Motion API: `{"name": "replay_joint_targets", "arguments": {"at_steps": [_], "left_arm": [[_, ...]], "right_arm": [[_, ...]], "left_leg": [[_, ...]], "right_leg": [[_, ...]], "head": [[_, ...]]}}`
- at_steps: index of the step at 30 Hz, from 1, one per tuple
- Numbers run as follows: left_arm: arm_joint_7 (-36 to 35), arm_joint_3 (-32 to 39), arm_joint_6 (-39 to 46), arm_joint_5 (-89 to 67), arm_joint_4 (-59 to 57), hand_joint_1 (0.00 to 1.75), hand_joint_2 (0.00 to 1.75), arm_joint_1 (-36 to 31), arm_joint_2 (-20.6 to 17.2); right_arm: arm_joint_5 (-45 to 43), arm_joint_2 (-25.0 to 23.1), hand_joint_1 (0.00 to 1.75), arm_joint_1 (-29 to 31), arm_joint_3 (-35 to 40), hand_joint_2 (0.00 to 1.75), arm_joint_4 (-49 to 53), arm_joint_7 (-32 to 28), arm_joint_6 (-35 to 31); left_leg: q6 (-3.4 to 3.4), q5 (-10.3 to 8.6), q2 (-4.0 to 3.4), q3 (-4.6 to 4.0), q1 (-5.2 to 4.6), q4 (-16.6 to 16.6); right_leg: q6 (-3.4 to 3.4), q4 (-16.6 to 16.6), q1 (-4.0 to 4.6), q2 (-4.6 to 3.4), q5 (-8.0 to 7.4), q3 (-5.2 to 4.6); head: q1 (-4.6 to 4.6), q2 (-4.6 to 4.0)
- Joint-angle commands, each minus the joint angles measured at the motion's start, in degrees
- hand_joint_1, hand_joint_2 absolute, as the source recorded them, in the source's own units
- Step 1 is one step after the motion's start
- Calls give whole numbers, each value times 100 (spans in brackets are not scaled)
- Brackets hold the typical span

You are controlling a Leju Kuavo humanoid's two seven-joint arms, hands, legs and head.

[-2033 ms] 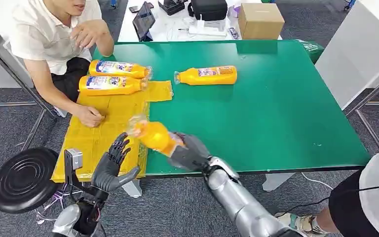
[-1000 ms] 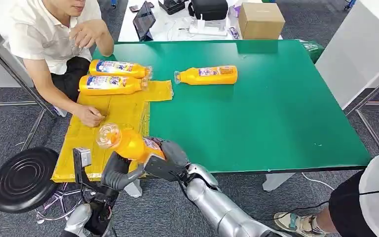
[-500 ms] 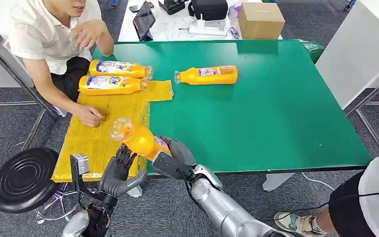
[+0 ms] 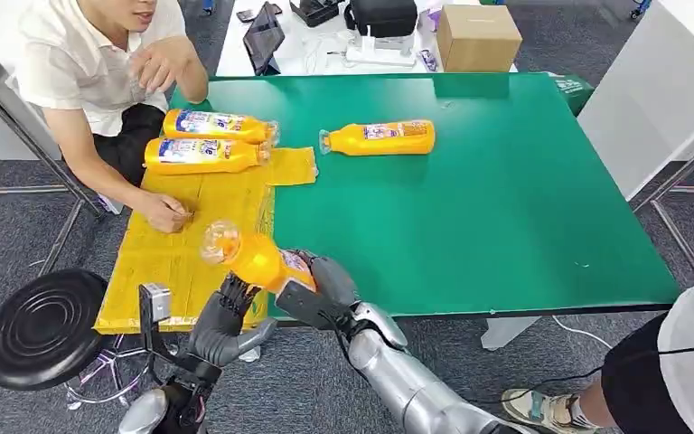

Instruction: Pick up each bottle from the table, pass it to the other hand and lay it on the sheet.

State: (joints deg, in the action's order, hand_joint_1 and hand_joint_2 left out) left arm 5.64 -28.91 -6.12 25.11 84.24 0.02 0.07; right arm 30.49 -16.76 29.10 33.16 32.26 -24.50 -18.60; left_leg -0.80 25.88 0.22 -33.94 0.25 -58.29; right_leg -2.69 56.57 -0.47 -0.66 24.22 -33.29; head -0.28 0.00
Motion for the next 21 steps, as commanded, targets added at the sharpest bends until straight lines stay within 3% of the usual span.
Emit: {"name": "replay_joint_targets", "arguments": {"at_steps": [1, 8, 15, 21], "left_arm": [[-1, -288, 261, -56, -758, 0, 175, -449, 212], [1, -285, 264, -53, -763, 0, 175, -450, 203], [281, -182, 640, -250, -920, 0, 175, -831, 440], [325, -142, 276, 300, -739, 0, 175, -894, 476]], "right_arm": [[155, -135, 175, 320, 248, 175, -314, 78, -90], [154, -122, 175, 313, 252, 175, -309, 73, -82], [187, -255, 175, 194, 476, 175, -179, 9, 95], [22, -324, 175, 161, 697, 175, -265, -83, 201]], "left_leg": [[2, -1, 8, 7, -1, 1], [3, 1, 5, 12, -2, 4], [3, -2, 14, 4, 0, 0], [4, -1, 11, 12, 0, 5]], "right_leg": [[5, -1, 1, 14, 3, 10], [6, -2, -1, 11, 5, 14], [6, 1, 2, 20, 4, 9], [8, -2, 1, 18, 5, 16]], "head": [[2, 0], [4, 0], [2, 0], [2, 0]]}}
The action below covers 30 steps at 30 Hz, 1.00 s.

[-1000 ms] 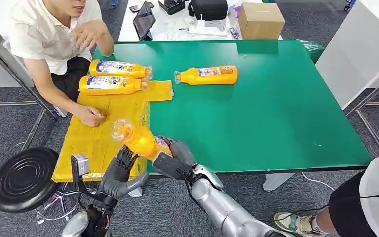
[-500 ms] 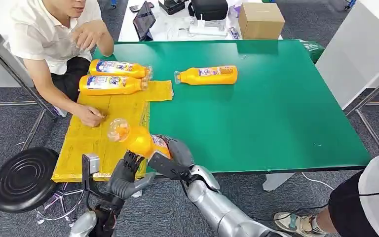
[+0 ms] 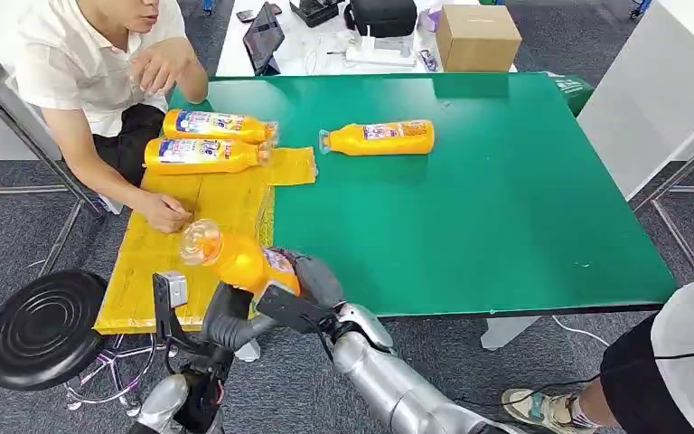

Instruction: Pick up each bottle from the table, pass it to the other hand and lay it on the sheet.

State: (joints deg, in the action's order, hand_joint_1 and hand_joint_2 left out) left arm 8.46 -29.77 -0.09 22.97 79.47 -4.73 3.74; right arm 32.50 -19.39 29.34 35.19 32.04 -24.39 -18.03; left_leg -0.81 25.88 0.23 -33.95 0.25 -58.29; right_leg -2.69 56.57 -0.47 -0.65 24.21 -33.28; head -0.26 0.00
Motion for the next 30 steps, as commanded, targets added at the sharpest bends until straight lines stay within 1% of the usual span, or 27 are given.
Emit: {"name": "replay_joint_targets", "arguments": {"at_steps": [1, 3, 7, 12, 13, 14, 15, 20, 22, 23, 29, 30], "left_arm": [[48, -56, -342, 549, -227, 0, 175, -440, 118], [77, -40, -325, 567, -200, 0, 175, -475, 159], [151, -101, -208, 499, -305, 0, 175, -601, 269], [125, -212, -435, 702, -390, 2, 175, -651, 235], [120, -214, -438, 703, -431, 47, 175, -666, 217], [87, -270, -443, 642, -491, 159, 175, -708, 177], [82, -303, -435, 602, -573, 175, 175, -747, 174], [62, -346, -446, 573, -675, 175, 175, -792, 161], [62, -346, -446, 573, -675, 175, 175, -792, 161], [62, -346, -446, 573, -675, 175, 175, -792, 161], [62, -346, -446, 573, -675, 175, 175, -792, 161], [62, -346, -446, 573, -675, 175, 175, -792, 161]], "right_arm": [[-198, -61, 175, 144, 557, 175, -257, -86, 157], [-218, -61, 175, 152, 668, 175, -260, -54, 180], [-356, -61, 175, 191, 1014, 175, -260, 36, 286], [-542, -61, 175, 245, 1278, 175, -269, 39, 313], [-551, -61, 175, 245, 1313, 175, -249, 40, 315], [-573, -61, 175, 249, 1349, 175, -234, 58, 299], [-603, -61, 175, 265, 1403, 175, -230, 71, 276], [-640, -61, 175, 281, 1434, 175, -228, 82, 276], [-640, -61, 175, 281, 1434, 175, -228, 82, 276], [-640, -61, 175, 281, 1434, 175, -228, 82, 276], [-640, -61, 175, 281, 1434, 175, -228, 82, 276], [-640, -61, 175, 281, 1434, 175, -228, 82, 276]], "left_leg": [[4, 1, 14, 17, -3, 4], [4, 3, 2, 13, -1, 3], [6, 3, 16, 15, 1, 2], [4, -1, 14, 8, 1, 1], [6, 0, 15, 15, 2, 2], [4, -1, 14, 7, -1, 3], [5, -1, 17, 11, 0, 3], [2, -1, 12, 1, 2, -1], [3, -1, 17, 9, -2, 4], [3, 0, 9, 2, 1, 0], [7, 0, 19, 21, 1, 7], [4, 0, 11, 7, 2, 1]], "right_leg": [[9, 0, -1, 23, 9, 22], [8, 0, 1, 10, 6, 14], [11, 2, 2, 27, 11, 20], [7, 1, 2, 22, 7, 12], [11, 1, 4, 26, 9, 19], [6, 0, 1, 21, 6, 9], [9, -1, 1, 26, 8, 15], [4, -1, 3, 17, 3, 4], [6, 0, -1, 25, 8, 12], [4, 0, 2, 15, 4, 4], [13, -3, 3, 30, 11, 25], [7, -1, 3, 19, 6, 10]], "head": [[2, 0], [-2, 0], [0, 0], [0, 0], [0, 0], [0, 0], [2, 0], [0, 0], [-2, 0], [2, 0], [0, 0], [0, 0]]}}
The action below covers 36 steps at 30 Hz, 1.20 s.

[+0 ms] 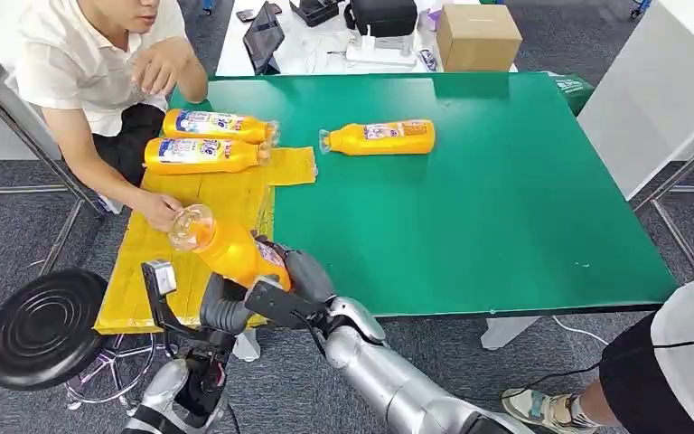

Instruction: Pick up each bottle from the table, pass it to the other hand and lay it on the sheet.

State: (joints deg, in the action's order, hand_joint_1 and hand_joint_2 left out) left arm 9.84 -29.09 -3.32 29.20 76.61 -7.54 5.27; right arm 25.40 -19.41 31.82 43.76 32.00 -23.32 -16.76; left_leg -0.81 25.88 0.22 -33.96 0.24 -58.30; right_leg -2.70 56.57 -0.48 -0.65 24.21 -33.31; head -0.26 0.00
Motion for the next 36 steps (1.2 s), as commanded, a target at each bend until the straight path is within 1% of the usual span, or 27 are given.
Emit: {"name": "replay_joint_targets", "arguments": {"at_steps": [1, 3, 5, 8, 13, 14, 15, 16, 18, 19, 20, 22, 25, 26, 27, 28, 29, 36], "left_arm": [[-76, -414, -123, -50, -389, 175, 175, -511, 8], [-76, -414, -123, -50, -389, 175, 175, -511, 8], [-76, -414, -123, -50, -389, 175, 175, -511, 8], [-38, -461, -155, -117, -470, 175, 175, -574, 34], [-2, -442, -240, -35, -520, 175, 175, -647, 87], [7, -437, -260, -14, -516, 175, 175, -644, 86], [16, -429, -272, -3, -494, 175, 175, -631, 79], [22, -416, -280, 11, -476, 175, 175, -618, 70], [37, -344, -281, 39, -405, 175, 175, -584, 22], [193, -214, 290, -381, -419, 175, 175, -648, -38], [174, -147, 503, -623, -507, 175, 175, -772, -161], [248, 9, 731, -1317, -767, 175, 175, -970, -327], [195, 298, 568, -1882, -949, 175, 175, -987, -524], [195, 457, 473, -1988, -934, 175, 175, -935, -544], [198, 542, 438, -2048, -910, 175, 175, -907, -535], [199, 630, 420, -2089, -874, 175, 175, -881, -521], [187, 741, 424, -2102, -840, 175, 175, -879, -492], [106, 933, 335, -2031, -979, 175, 175, -1102, -442]], "right_arm": [[70, -59, 175, 34, 578, 175, -224, -25, 150], [70, -59, 175, 34, 578, 175, -224, -25, 150], [70, -59, 175, 34, 578, 175, -224, -25, 150], [7, -59, 175, 104, 707, 175, -282, 19, 54], [-124, -59, 175, 158, 825, 175, -274, 71, 75], [-151, -59, 159, 173, 838, 175, -284, 98, 70], [-216, -59, 45, 168, 808, 175, -284, 159, 83], [-239, -59, 0, 169, 809, 175, -278, 193, 72], [-269, -59, 0, 186, 836, 175, -301, 291, -76], [-208, -59, 0, 163, 866, 0, -345, 331, -277], [-176, -59, 0, 116, 869, 0, -371, 301, -330], [-58, -59, 0, 11, 816, 0, -420, 228, -334], [113, -20, 0, -107, 629, 0, -402, 203, -505], [156, -7, 0, -116, 544, 0, -393, 171, -501], [196, -4, 0, -120, 493, 0, -390, 149, -522], [234, -2, 0, -124, 445, 0, -386, 136, -532], [266, -1, 0, -130, 382, 0, -378, 117, -540], [323, -21, 0, -224, 194, 0, -347, 20, -611]], "left_leg": [[6, 2, 15, 12, 3, 2], [7, 1, 20, 21, 2, 7], [3, 0, 12, 6, 2, 2], [5, 1, 18, 13, 1, 2], [4, 0, 18, 9, 2, 0], [5, 0, 20, 10, 1, 1], [3, -2, 17, 5, 2, 1], [4, -1, 19, 10, 1, 3], [3, 0, 11, 6, 1, 2], [6, 2, 13, 15, 2, 4], [3, 0, 12, 4, 2, 0], [6, -2, 13, 12, 3, 6], [7, -4, 15, 20, 4, 14], [5, -1, 0, 16, 3, 10], [8, -2, 1, 26, 1, 15], [6, -1, -4, 16, 3, 11], [7, 0, 5, 19, 3, 10], [6, -2, 13, 8, 4, 3]], "right_leg": [[10, 0, 4, 22, 8, 17], [12, -4, 4, 29, 11, 27], [5, -1, 3, 16, 5, 10], [9, 0, 3, 26, 10, 19], [8, 1, 3, 25, 8, 15], [9, 1, 3, 27, 8, 16], [5, -1, 3, 22, 5, 10], [8, -1, 2, 25, 7, 16], [6, 0, 2, 16, 5, 9], [10, -1, 3, 21, 9, 19], [6, 1, 3, 17, 5, 8], [8, -3, 4, 19, 4, 15], [10, -10, 5, 20, 2, 25], [8, -7, 4, 3, 0, 17], [12, -8, 2, 7, 2, 26], [10, -6, 5, 0, 0, 15], [11, -5, 4, 10, 3, 20], [8, 0, 4, 19, 5, 14]], "head": [[0, 0], [0, 0], [0, 0], [0, 0], [0, 0], [0, 0], [0, 0], [0, 0], [0, 0], [-2, 0], [0, 0], [-2, 0], [2, 0], [0, 0], [2, 0], [-2, 0], [-2, 0], [0, 0]]}}
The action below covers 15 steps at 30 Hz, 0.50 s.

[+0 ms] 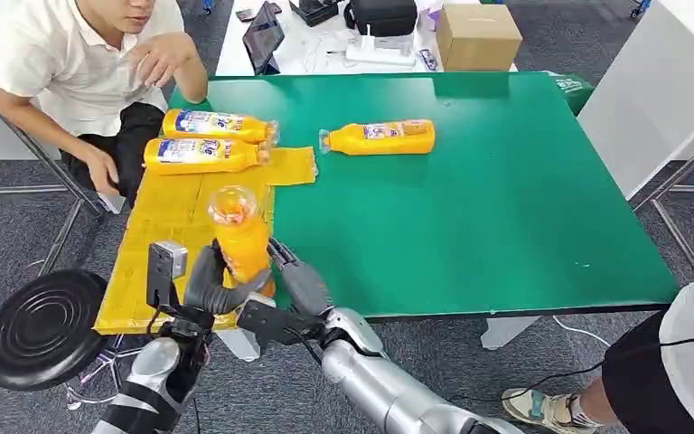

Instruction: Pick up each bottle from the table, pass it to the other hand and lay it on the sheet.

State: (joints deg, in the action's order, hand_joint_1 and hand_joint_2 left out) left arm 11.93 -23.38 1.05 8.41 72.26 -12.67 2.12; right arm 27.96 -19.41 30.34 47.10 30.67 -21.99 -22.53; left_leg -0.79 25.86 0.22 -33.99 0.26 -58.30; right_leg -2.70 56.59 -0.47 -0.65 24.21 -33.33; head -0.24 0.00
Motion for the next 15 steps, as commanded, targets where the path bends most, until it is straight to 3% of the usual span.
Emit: {"name": "replay_joint_targets", "arguments": {"at_steps": [1, 5, 8, 11, 15], "left_arm": [[-120, 411, -131, 94, -580, 175, 175, -627, -145], [-102, 449, -122, 3, -671, 175, 175, -767, -191], [53, 339, 357, -780, -785, 175, 175, -1038, -224], [77, 106, 1570, -2617, -1128, 175, 175, -1571, -245], [85, 224, 1487, -2704, -1199, 175, 175, -1635, -181]], "right_arm": [[79, -10, 0, -90, -175, 0, -203, -129, -80], [120, -1, 0, -108, -292, 0, -201, -181, -108], [180, 1, 0, -120, -376, 0, -175, -208, -111], [273, -28, 0, -97, -426, 0, -127, -249, -66], [313, -46, 0, -96, -455, 0, -119, -231, -52]], "left_leg": [[4, -3, 14, 7, 0, 4], [6, -1, 9, 14, 3, 6], [3, -2, 10, 3, 0, 2], [3, -4, 15, -2, 1, -1], [4, -2, 14, 6, 2, -2]], "right_leg": [[6, -2, 1, 17, 3, 10], [9, -4, 5, 14, 3, 18], [5, 1, 1, 13, 2, 6], [5, 2, 2, 17, 2, 3], [8, 4, 4, 18, 5, 11]], "head": [[0, 0], [-2, 0], [-2, 0], [-2, 0], [-2, 0]]}}
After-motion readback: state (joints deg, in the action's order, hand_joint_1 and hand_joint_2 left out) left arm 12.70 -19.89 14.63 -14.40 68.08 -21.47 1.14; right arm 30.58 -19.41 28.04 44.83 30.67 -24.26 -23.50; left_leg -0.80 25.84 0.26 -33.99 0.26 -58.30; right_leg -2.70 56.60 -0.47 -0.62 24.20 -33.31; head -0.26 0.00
